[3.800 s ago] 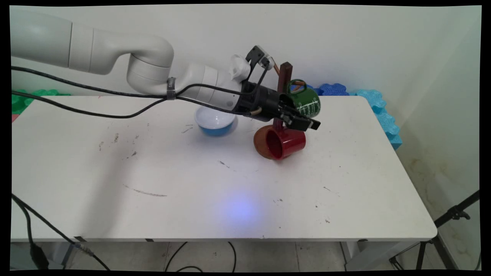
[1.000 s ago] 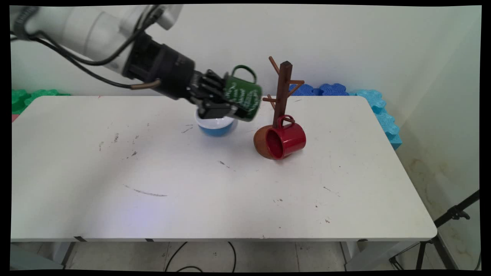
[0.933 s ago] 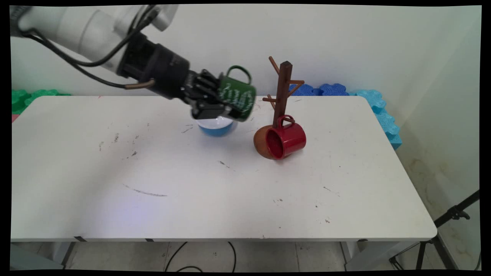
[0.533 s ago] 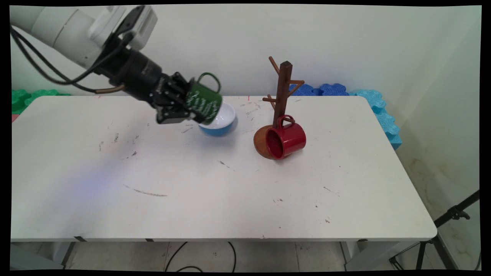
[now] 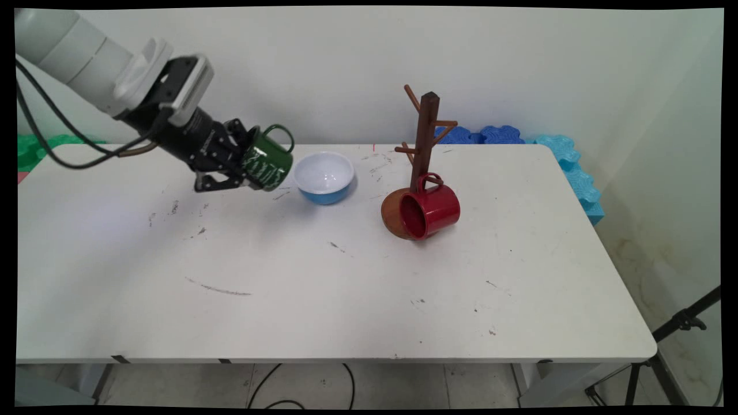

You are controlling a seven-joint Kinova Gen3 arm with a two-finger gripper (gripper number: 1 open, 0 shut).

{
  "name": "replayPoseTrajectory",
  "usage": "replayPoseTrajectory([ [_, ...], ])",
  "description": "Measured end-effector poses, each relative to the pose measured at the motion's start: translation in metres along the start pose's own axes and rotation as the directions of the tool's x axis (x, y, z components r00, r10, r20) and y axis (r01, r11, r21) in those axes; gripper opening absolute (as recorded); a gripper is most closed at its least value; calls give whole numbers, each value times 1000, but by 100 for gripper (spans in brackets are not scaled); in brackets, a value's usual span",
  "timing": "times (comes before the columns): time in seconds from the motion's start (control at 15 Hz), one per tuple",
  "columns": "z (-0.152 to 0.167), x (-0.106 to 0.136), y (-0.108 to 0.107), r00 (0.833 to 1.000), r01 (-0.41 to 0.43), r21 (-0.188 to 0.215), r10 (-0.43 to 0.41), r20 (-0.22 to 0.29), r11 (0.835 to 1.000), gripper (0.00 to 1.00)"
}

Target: Place the picked object on the table

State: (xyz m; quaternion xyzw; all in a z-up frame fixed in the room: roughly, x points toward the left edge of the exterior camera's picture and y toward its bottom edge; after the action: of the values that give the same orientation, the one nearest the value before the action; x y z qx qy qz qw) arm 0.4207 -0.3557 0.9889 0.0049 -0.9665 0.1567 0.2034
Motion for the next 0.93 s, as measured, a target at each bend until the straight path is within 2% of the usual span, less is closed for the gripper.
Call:
replayPoseTrajectory([
  [0.27, 11, -23, 4, 992, -113, -16, 113, 60, 994, 0],
  [0.6, 33, -50, 5, 968, -221, -61, 227, 110, 973, 0],
  [0.93, 56, -51, 2, 946, -288, -81, 296, 128, 954, 0],
])
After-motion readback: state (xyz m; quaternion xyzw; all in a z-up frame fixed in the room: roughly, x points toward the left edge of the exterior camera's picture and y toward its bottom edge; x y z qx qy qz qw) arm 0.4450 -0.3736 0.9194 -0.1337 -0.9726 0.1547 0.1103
